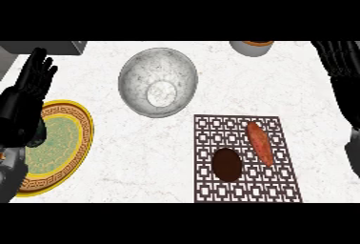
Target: Pick the cupcake from the placemat and place it in the bowl
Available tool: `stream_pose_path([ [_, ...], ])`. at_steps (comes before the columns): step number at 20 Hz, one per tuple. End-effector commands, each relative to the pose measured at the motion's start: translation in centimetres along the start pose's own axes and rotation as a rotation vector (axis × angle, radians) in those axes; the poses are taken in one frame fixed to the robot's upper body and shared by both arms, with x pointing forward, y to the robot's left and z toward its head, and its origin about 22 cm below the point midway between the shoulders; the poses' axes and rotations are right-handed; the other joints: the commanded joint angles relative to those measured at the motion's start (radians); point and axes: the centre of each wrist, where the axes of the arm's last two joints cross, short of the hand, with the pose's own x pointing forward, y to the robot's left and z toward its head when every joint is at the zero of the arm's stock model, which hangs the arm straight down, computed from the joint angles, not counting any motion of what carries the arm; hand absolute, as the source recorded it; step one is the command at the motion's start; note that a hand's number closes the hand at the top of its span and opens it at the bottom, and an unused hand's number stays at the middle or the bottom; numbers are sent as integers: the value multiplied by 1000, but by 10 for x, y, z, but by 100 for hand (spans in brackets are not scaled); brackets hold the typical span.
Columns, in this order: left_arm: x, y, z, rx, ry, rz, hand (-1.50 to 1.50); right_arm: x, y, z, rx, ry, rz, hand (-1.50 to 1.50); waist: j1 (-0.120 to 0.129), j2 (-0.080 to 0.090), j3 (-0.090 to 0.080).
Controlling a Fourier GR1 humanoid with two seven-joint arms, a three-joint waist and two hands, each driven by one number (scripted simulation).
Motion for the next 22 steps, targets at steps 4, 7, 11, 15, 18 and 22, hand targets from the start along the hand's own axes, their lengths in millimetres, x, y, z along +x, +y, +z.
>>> stream_pose_path([
  [4, -5, -7, -3, 7, -11, -81, 0, -39, 55, 8, 404, 37, -446, 150, 57, 39, 37],
  [7, -20, -10, 7, 7, 57, -94, 0, -38, 1, 7, 330, 97, 77, 150, 40, 32, 32],
  [11, -17, -28, -2, 17, 57, -105, 0, -115, 25, 53, 296, 103, -567, -150, 37, 35, 38],
  [15, -27, -35, 5, 32, 64, -129, 0, -112, -9, 50, 516, -10, -523, -150, 30, 21, 36],
  [18, -23, -43, 0, 21, 77, -105, 0, -94, -27, 20, 630, -28, -365, -150, 28, 18, 35],
  [22, -22, -32, -1, 47, 87, -127, 0, -80, -22, -1, 778, -7, -178, -150, 29, 12, 33],
])
